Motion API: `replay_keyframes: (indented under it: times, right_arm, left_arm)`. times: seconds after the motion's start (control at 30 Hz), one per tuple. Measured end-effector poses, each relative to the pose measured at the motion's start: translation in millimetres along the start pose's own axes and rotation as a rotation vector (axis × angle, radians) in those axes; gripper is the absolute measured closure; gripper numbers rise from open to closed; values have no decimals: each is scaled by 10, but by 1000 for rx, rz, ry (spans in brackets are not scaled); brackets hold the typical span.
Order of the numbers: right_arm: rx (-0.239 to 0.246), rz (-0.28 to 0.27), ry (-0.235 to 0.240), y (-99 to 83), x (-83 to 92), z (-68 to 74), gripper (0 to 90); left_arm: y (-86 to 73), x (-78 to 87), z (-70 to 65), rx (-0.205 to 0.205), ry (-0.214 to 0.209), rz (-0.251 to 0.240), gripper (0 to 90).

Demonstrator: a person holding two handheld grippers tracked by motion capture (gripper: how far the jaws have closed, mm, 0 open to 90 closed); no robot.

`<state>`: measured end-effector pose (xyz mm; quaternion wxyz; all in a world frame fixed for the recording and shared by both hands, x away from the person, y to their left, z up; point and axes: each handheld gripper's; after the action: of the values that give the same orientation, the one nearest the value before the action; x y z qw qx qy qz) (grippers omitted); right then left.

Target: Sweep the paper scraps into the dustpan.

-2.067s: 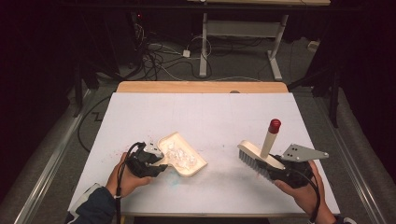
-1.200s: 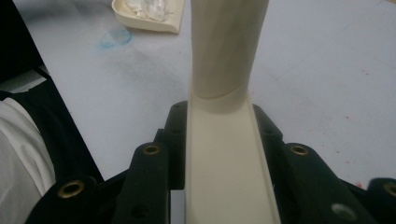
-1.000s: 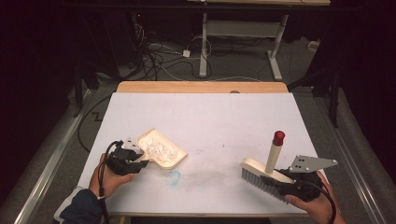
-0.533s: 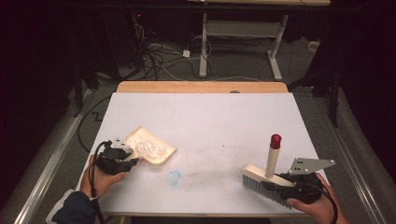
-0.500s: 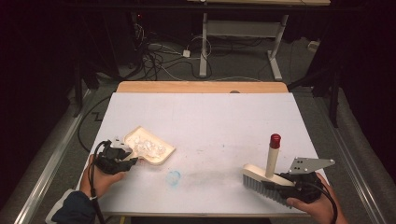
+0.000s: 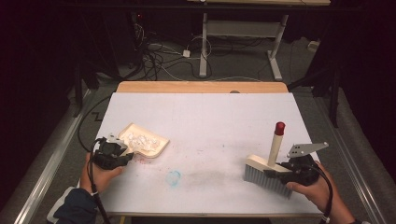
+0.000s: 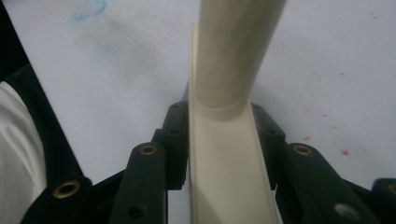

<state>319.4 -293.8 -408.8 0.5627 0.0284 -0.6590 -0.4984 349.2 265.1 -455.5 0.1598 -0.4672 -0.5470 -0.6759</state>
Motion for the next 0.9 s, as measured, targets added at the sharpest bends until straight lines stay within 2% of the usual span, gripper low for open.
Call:
replay_keyframes:
  times: [0.13, 0.23, 0.27, 0.43, 0.47, 0.53, 0.6, 0.7, 0.77, 0.9]
  right_arm:
    - [-1, 21, 19, 88, -61, -156, 629]
    - [26, 31, 34, 155, -132, -252, 604]
    - [22, 37, 42, 175, -158, -286, 601]
    - [32, 53, 60, 273, -270, -448, 566]
    - [29, 64, 57, 293, -284, -484, 553]
    - [22, 91, 42, 329, -309, -554, 520]
    - [10, 96, 51, 347, -326, -633, 510]
    - [4, 113, 38, 356, -353, -721, 491]
    - [4, 100, 22, 356, -373, -760, 443]
    - [20, 113, -4, 361, -418, -844, 394]
  left_arm:
    - [20, -41, -61, 8, 13, 6, 636]
    - [25, -53, -103, 15, 6, 5, 634]
    - [22, -60, -123, 17, 4, 6, 634]
    - [0, -92, -212, 13, -45, 17, 612]
    - [-6, -87, -234, 17, -59, 12, 601]
    - [-14, -74, -287, -1, -65, 11, 575]
    - [-30, -60, -348, -16, -81, 11, 563]
    - [-61, -32, -418, -36, -95, 3, 532]
    - [-75, -9, -439, -44, -97, -3, 528]
    - [-99, -11, -432, -58, -99, -10, 524]
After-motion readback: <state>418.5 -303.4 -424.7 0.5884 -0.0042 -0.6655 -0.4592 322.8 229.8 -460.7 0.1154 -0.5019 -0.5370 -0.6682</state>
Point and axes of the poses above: each handheld gripper's, and its own axes: x roughly backward along the jaws, y roughly out of its top, z roughly to its left, and after that the axes turned 2 degrees about -z, right-handed
